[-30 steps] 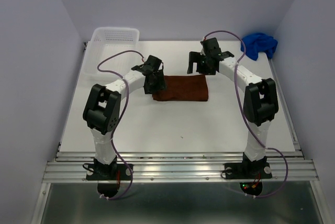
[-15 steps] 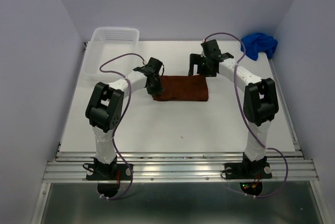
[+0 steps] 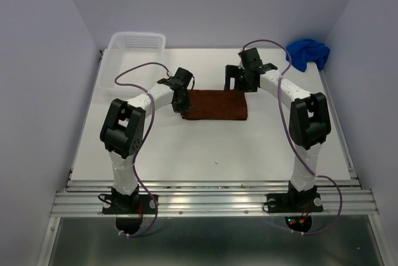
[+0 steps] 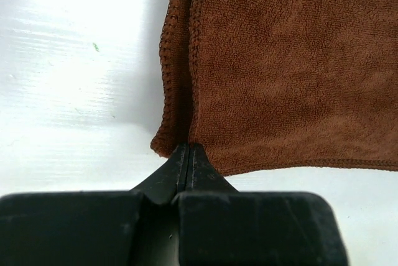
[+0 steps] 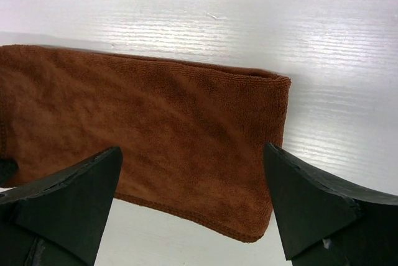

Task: Roll the towels
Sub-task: Fold the towel

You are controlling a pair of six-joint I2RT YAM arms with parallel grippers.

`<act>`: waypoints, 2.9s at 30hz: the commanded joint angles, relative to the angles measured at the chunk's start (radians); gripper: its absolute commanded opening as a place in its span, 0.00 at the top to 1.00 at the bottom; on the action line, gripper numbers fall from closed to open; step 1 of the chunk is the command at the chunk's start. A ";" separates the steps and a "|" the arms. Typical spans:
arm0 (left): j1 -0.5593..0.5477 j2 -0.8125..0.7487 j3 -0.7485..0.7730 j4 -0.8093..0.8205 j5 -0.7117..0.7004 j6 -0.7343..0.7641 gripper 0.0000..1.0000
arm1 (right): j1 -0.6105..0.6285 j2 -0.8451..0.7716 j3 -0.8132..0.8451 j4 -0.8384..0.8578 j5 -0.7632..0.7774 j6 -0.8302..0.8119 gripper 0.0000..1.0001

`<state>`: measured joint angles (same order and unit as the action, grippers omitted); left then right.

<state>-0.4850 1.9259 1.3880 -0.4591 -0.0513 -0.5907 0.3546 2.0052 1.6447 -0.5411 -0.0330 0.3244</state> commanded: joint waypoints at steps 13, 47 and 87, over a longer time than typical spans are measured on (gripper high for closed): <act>-0.006 -0.027 0.028 -0.102 -0.117 -0.041 0.85 | -0.005 -0.008 -0.008 0.030 -0.022 -0.033 0.00; 0.009 0.197 0.316 0.014 0.033 0.054 0.04 | -0.088 0.170 0.018 0.122 -0.311 0.008 0.00; -0.079 0.624 0.749 0.158 0.294 0.362 0.04 | 0.389 -0.253 -0.704 0.477 -0.082 0.459 0.00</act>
<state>-0.5457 2.5050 2.1601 -0.2768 0.1810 -0.2314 0.7002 1.7126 0.9516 -0.0483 -0.0624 0.7586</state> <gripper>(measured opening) 0.961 0.998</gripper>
